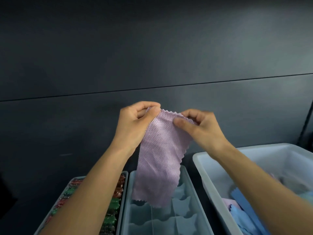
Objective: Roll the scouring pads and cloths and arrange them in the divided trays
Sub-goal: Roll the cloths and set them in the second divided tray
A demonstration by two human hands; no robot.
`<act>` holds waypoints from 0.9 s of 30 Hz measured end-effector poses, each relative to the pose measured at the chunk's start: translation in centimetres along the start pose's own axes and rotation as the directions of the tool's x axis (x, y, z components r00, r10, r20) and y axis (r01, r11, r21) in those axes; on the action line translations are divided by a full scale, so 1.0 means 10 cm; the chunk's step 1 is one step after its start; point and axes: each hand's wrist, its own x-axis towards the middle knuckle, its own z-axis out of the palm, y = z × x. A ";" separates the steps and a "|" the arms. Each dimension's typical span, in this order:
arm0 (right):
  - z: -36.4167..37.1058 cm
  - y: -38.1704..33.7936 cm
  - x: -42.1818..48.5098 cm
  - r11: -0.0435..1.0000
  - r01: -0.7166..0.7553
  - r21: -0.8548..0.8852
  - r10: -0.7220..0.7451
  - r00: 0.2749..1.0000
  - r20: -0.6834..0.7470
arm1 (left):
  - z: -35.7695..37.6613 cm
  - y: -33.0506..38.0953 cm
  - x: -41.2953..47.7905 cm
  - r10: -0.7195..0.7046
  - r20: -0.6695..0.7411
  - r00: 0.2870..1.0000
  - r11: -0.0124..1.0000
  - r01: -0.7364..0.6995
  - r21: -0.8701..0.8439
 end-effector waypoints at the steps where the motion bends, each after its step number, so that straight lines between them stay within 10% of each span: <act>1: -0.01 -0.06 0.02 1.000 -0.011 -0.014 0.011 0.999 0.053 | -0.03 0.00 -0.01 -0.003 0.014 1.000 1.000 0.003 -0.005; 5: 0.01 -0.24 0.07 0.996 -0.025 -0.087 0.046 0.967 0.251 | -0.08 -0.03 -0.02 -0.021 0.035 0.999 1.000 0.021 -0.004; 11: 0.10 -0.42 0.19 0.988 -0.043 -0.148 0.057 0.994 0.098 | -0.06 -0.11 -0.13 0.009 -0.186 0.982 0.998 0.004 0.067; 17: 0.07 -0.60 0.23 0.941 -0.339 -0.011 0.328 0.900 0.286 | 0.06 -0.25 -0.44 -0.083 0.283 0.955 0.957 0.156 -0.245; 22: 0.08 -0.62 0.21 0.958 -0.201 -0.206 0.245 0.944 0.220 | 0.08 -0.29 -0.40 -0.211 0.064 0.975 0.965 0.218 -0.143; 27: 0.07 -0.60 0.26 0.506 0.201 -0.839 -0.056 0.978 0.201 | 0.02 -0.23 -0.34 -0.275 0.182 0.944 0.959 0.282 -0.016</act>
